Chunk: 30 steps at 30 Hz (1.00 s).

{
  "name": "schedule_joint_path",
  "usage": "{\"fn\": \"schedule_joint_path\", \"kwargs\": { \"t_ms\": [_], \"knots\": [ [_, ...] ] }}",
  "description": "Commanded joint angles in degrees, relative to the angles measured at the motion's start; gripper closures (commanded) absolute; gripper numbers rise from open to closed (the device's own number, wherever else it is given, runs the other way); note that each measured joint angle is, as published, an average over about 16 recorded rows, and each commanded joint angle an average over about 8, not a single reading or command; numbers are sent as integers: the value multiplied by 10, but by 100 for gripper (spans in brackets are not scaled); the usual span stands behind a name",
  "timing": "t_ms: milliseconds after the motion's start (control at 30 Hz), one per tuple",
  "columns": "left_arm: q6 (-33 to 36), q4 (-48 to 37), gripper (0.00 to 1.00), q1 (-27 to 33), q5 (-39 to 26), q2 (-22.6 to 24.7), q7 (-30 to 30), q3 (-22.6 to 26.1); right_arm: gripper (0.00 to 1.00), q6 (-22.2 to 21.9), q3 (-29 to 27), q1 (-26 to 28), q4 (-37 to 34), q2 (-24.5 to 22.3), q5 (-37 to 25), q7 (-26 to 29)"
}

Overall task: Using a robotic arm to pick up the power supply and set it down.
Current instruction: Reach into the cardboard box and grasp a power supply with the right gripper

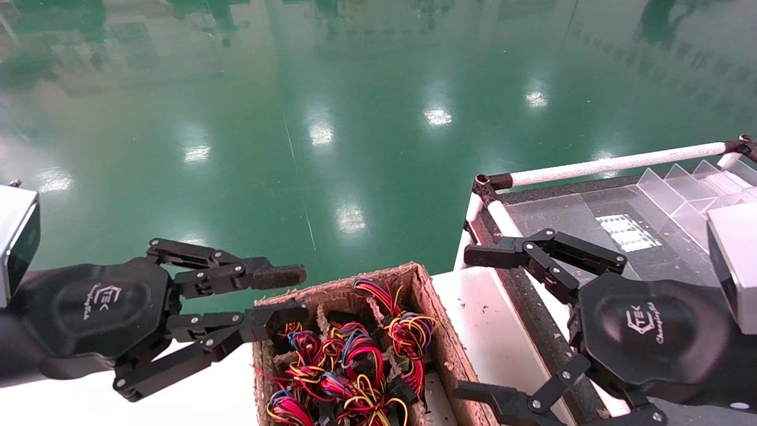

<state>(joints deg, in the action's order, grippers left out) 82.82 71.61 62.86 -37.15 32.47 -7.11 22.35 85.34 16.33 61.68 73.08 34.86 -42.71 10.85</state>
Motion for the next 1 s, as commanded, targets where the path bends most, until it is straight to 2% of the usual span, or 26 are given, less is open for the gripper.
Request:
{"fn": "schedule_joint_path", "kwargs": {
  "t_ms": [33,333,567,600,833,867,1000],
  "knots": [
    [0,0,0,0,0,0,0,0,0,0,0,-1,-1,0,0,0],
    [0,0,0,0,0,0,0,0,0,-22,28,19,-12,0,-69,18],
    [0,0,0,0,0,0,0,0,0,-28,80,65,-43,33,-166,46],
    [0,0,0,0,0,0,0,0,3,-28,87,72,-49,40,-179,45],
    [0,0,0,0,0,0,0,0,89,-40,116,97,-87,81,-239,24],
    [0,0,0,0,0,0,0,0,98,-43,117,97,-91,85,-243,21],
    [0,0,0,0,0,0,0,0,100,-52,122,96,-99,98,-254,11]
  ]
}}
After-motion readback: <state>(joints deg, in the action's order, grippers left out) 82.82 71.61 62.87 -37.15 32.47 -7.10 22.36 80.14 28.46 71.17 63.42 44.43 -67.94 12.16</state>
